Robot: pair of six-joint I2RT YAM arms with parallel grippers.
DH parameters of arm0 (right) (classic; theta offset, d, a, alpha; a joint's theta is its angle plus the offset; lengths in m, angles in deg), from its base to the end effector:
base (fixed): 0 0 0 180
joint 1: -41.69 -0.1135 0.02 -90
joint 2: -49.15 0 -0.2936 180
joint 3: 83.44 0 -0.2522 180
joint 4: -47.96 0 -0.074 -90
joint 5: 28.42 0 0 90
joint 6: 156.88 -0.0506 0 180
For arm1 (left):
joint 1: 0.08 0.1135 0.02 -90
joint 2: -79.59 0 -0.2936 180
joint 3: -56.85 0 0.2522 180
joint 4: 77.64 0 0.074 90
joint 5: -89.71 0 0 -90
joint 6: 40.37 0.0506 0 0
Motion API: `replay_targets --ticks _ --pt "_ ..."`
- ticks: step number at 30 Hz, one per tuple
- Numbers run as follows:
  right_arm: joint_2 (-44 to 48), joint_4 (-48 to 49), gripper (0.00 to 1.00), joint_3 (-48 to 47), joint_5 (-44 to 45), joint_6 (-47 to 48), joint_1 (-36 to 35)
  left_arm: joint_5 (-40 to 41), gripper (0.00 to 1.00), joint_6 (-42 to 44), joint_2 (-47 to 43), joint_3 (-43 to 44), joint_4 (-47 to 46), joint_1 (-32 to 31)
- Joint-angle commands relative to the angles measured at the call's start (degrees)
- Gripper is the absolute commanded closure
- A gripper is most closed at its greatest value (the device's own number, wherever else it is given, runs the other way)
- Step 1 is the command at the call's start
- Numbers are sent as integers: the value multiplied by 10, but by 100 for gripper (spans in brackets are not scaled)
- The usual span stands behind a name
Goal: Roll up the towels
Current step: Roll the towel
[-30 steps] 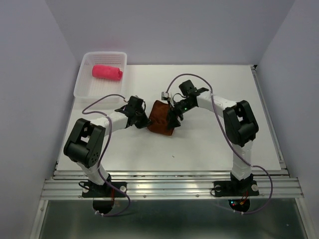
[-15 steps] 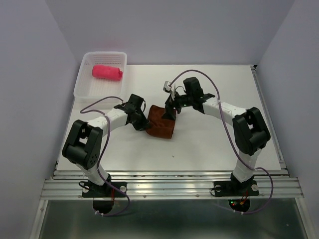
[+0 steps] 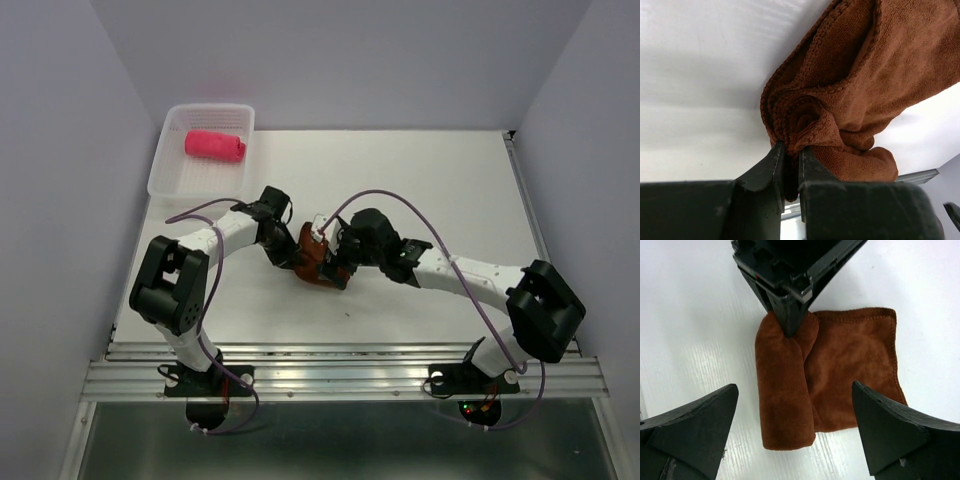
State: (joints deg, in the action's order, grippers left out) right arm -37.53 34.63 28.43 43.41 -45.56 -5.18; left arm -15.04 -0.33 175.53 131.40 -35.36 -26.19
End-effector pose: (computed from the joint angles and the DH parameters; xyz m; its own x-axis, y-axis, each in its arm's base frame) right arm 0.2249 0.2631 0.2619 -0.0184 -0.5250 -0.8509 -0.9459 0.2849 -0.1553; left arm 0.2994 -0.1611 0.2034 -0.9212 -0.3730 -0.1106 -0.2771 0.8286 -0.4864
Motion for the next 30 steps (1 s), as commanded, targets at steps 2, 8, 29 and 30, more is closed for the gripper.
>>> replay_targets --ticks 2,8,29,30 --pt "25 45 0 34 139 8 -48 -31 100 2 3 9 44 7" --pt "-16 24 0 24 200 21 -96 -25 100 6 11 35 87 13" --pt "-53 92 90 71 307 -36 -139 -51 95 -3 0 32 65 27" --pt "-54 93 93 72 297 -40 -139 -52 83 -5 -4 29 60 27"
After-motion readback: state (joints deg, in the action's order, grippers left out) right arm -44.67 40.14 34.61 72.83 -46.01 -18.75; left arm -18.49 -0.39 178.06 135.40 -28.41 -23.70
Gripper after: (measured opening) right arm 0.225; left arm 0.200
